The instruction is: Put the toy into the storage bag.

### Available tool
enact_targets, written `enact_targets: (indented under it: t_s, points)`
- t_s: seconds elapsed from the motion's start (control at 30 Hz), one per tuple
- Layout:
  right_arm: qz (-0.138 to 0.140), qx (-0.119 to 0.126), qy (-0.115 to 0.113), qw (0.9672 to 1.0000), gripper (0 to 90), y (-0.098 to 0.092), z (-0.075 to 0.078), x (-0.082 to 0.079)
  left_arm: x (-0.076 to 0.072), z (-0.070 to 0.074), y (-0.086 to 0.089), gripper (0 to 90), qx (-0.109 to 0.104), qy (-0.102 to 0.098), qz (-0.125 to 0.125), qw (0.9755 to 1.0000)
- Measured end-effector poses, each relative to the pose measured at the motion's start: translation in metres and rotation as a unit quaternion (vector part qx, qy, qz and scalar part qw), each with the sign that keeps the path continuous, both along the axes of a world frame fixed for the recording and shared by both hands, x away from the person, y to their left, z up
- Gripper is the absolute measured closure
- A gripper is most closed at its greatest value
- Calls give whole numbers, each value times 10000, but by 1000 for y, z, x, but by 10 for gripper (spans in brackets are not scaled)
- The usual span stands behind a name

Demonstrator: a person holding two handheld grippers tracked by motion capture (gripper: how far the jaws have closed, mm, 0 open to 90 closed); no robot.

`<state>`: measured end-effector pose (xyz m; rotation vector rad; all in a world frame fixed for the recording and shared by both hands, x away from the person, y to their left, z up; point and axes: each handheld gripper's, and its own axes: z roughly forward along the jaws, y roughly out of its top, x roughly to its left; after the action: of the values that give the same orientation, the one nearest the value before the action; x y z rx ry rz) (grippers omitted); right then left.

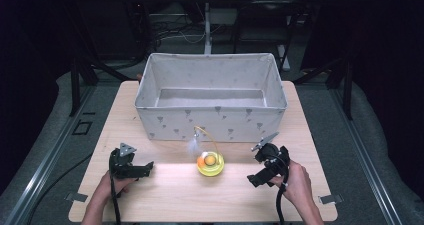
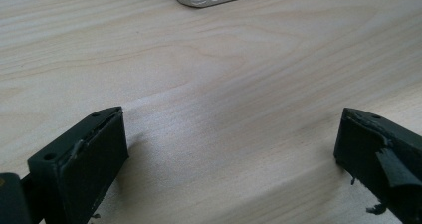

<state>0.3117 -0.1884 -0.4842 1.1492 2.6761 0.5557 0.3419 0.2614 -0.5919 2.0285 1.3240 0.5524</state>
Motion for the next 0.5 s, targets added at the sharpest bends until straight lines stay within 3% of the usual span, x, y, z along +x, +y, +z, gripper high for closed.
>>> enact_targets:
  t_s: [0.5]
  points:
    - [600,-158,-102,9980,0,46,35,15,0,0,0,2,-2,2,-18,10000]
